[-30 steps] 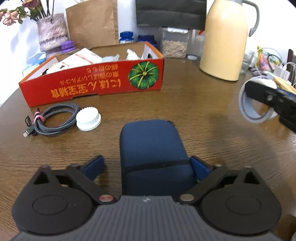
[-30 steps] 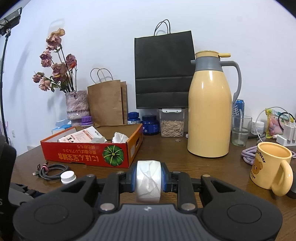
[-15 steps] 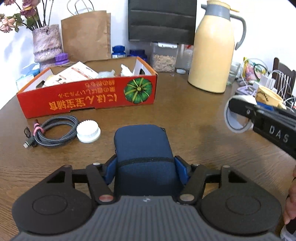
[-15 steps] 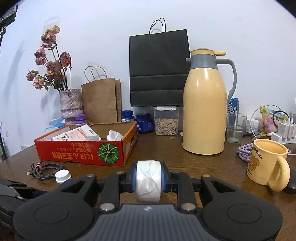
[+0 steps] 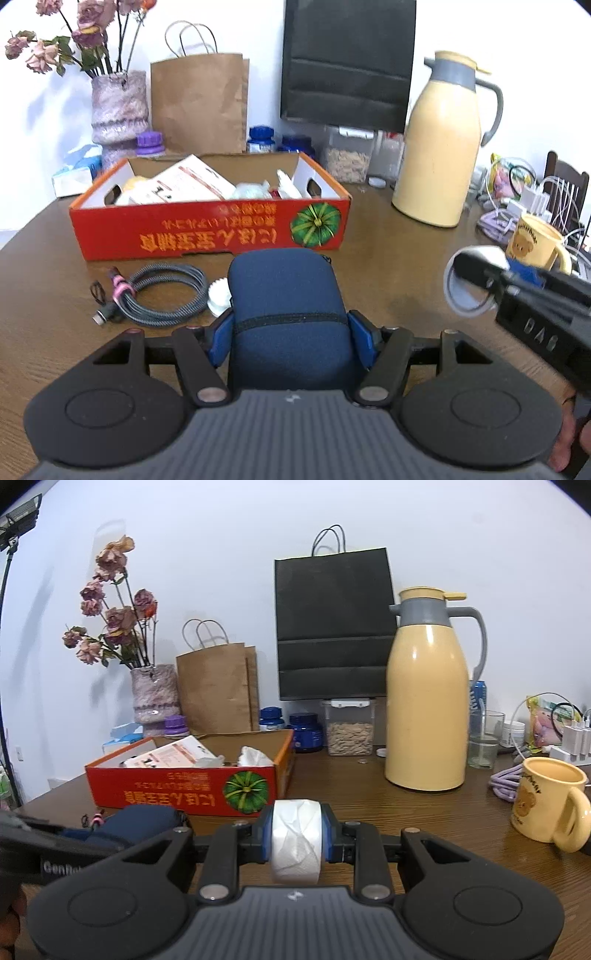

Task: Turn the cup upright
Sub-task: 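Carry the navy pouch and tape roll over the red box with both grippers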

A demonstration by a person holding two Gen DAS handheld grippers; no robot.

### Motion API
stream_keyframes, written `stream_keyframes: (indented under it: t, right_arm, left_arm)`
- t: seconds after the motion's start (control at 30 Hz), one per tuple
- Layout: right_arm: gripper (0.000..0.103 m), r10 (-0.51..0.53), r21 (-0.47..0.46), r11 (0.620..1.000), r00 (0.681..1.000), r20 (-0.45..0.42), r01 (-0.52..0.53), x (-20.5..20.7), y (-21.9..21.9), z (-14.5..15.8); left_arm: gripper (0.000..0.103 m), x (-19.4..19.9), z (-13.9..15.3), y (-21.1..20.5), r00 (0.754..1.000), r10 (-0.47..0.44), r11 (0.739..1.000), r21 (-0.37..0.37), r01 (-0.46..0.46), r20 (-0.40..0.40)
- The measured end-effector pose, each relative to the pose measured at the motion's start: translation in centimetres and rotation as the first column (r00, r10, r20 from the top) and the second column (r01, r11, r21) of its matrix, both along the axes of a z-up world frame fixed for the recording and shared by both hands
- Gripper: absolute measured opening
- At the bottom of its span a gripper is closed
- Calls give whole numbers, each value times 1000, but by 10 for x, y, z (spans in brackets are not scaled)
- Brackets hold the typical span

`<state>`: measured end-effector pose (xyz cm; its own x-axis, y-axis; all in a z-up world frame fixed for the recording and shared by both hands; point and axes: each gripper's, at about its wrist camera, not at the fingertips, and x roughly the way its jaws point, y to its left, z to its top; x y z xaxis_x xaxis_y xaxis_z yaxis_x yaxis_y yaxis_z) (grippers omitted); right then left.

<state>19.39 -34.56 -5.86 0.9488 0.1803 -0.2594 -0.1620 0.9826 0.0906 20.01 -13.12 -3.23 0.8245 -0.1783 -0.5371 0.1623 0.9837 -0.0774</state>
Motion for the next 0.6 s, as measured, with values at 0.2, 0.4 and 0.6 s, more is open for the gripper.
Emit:
stream_keyframes:
  t: [0.2, 0.4, 0.6]
  right_arm:
    - [24, 20, 15, 1000, 1000, 8, -20, 1, 24, 4]
    - [24, 29, 28, 999, 999, 13, -30, 8, 45, 11]
    - [24, 36, 20, 999, 999, 20, -37, 18, 62, 21]
  left_arm:
    - [65, 2, 16, 22, 999, 6, 1000, -28, -5, 33]
    - [65, 9, 30, 40, 998, 21, 999, -32, -19, 65]
    - [65, 21, 47, 55, 994, 30, 999, -48, -25, 105]
